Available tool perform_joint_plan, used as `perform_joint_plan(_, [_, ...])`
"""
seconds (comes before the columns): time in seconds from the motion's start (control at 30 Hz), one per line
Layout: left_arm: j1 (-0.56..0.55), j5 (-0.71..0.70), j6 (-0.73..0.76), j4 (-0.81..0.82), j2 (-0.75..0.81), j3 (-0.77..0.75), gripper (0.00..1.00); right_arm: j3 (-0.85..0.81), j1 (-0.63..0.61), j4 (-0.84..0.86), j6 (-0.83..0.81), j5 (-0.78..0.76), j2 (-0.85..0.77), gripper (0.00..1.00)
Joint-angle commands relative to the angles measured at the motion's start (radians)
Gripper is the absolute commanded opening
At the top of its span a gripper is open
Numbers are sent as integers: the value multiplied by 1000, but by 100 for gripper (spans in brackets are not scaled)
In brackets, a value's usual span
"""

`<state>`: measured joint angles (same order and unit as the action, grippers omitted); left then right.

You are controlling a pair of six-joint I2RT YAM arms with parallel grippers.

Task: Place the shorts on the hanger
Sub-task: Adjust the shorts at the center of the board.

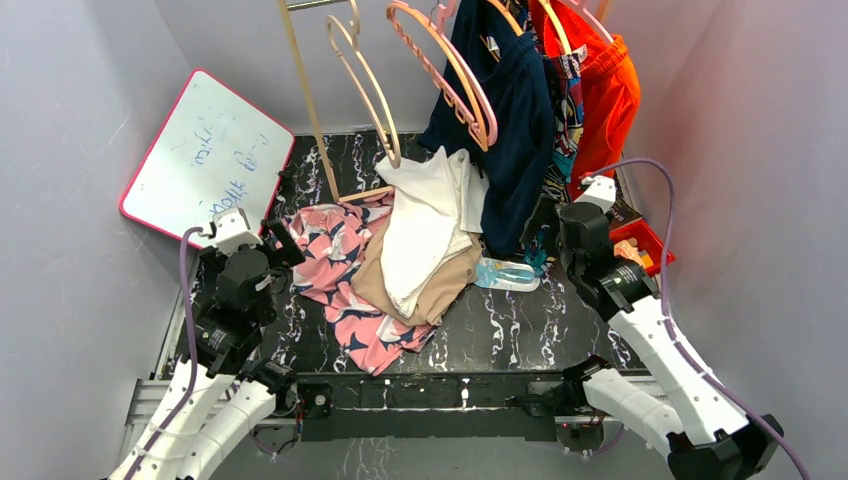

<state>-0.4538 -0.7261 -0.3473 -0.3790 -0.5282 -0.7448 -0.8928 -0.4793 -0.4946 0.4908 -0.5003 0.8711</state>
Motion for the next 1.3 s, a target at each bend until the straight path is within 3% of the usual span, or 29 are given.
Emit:
perform_joint_plan(0.0, [11, -29, -49, -6, 2, 1, 98, -6, -8, 78, -28, 10, -72, 98])
perform_joint_plan(0.13, [13, 11, -35, 8, 21, 16, 98, 15, -8, 124, -118, 149, -135, 98])
perform_joint_plan(0.27, [14, 146, 22, 36, 27, 34, 98, 44, -8, 168, -212, 317, -193, 98])
perform_joint_plan(0.43, [15, 253, 61, 66, 28, 52, 98, 24, -10, 135, -254, 403, -205, 98])
perform_joint_plan(0.67, [15, 260, 77, 101, 16, 68, 98, 1, -24, 104, -201, 530, -89, 93])
perform_joint_plan(0.77, [15, 280, 82, 99, 3, 65, 99, 46, -125, 148, -159, 470, -59, 91])
perform_joint_plan(1.0, [15, 329, 102, 113, -2, 71, 98, 123, -510, 292, -4, 140, 103, 92])
perform_joint_plan(1.2, [15, 320, 102, 116, 10, 81, 98, 217, -525, 518, 254, 151, 220, 72])
perform_joint_plan(1.27, [15, 320, 103, 120, 15, 87, 98, 233, -525, 577, 307, 163, 261, 70])
